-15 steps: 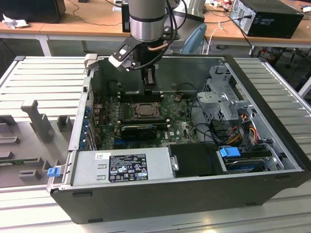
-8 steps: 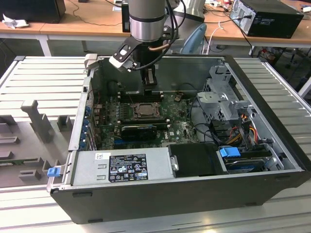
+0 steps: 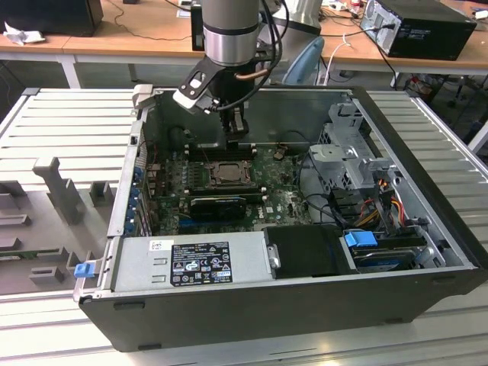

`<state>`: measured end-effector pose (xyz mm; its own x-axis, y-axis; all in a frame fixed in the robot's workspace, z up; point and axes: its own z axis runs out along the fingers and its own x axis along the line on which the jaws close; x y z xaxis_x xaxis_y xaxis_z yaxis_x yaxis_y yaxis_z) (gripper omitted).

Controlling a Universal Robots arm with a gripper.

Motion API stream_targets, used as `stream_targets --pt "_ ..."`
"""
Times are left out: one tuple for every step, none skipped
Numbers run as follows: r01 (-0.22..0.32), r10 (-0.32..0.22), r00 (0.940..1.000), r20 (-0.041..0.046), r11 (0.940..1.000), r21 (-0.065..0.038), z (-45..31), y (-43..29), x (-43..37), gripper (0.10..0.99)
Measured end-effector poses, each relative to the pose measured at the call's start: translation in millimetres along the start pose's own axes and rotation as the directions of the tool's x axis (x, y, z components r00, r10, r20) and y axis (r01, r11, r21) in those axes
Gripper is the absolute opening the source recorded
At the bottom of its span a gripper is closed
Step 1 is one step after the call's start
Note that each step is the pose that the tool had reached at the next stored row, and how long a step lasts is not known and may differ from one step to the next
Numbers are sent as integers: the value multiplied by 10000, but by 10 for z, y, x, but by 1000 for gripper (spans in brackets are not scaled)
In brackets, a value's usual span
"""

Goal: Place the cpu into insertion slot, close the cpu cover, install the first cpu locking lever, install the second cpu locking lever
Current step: 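Install the first cpu locking lever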

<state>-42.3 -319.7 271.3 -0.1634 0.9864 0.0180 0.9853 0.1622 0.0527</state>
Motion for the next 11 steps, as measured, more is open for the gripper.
stream_targets --pt "64 -64 10000 -4 10000 1 0 0 0 106" --pt "122 -122 9999 -7 9999 1 0 0 0 106" --pt "215 -215 9998 -12 9998 3 0 2 0 106" --pt "263 -263 9997 -14 9997 3 0 2 0 106" --pt "322 -322 9995 -18 9995 5 1 2 1 106" --pt "327 -327 9995 -19 9995 5 1 2 1 106" --pt "335 -335 9994 -19 9994 5 0 1 1 106" --pt "346 -346 9994 -20 9994 5 0 2 1 106" --pt "353 -353 9994 -21 9994 5 0 2 1 106" --pt "356 -356 9994 -22 9994 5 1 2 0 106" --pt "358 -358 9994 -22 9994 5 1 2 0 106"
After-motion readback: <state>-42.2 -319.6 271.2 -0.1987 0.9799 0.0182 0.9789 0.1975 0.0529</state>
